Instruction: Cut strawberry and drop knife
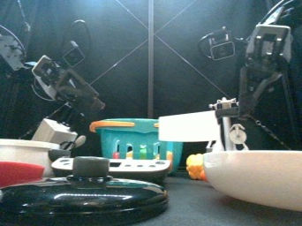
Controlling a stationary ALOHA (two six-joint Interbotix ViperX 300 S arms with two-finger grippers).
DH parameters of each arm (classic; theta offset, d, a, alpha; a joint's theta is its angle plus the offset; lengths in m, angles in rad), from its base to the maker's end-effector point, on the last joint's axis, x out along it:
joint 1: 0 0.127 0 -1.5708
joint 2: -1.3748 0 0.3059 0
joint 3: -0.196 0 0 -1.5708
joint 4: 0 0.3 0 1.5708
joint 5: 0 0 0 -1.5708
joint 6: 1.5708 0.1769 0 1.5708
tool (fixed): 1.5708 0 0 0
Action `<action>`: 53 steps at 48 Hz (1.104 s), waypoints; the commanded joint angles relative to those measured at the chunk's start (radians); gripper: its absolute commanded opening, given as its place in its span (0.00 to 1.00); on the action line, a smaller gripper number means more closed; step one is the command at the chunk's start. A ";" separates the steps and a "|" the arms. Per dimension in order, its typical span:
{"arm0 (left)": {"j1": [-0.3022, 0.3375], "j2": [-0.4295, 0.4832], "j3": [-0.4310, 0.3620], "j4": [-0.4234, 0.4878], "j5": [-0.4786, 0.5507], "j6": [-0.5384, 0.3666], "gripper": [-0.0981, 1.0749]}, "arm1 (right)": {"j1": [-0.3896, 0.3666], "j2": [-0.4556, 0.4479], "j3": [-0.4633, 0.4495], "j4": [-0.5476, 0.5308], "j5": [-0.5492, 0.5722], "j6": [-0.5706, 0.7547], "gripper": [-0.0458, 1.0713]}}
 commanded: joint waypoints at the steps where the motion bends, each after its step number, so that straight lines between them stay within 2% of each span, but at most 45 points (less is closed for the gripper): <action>1: 0.000 -0.005 -0.017 -0.015 -0.006 0.002 0.81 | -0.003 -0.023 0.014 0.012 -0.021 -0.002 0.29; 7: 0.000 -0.005 -0.021 -0.025 -0.006 0.002 0.81 | -0.006 -0.015 0.031 0.012 -0.037 0.000 0.36; 21: -0.011 -0.015 -0.034 -0.031 -0.012 0.002 0.80 | -0.009 -0.014 0.052 0.002 -0.037 -0.003 0.61; 28: -0.012 -0.023 -0.034 -0.031 -0.014 0.002 0.80 | -0.017 -0.014 0.051 -0.014 -0.037 -0.002 0.69; 53: -0.012 -0.023 -0.026 -0.038 -0.014 0.000 0.80 | -0.048 -0.012 0.038 -0.123 -0.055 -0.005 0.70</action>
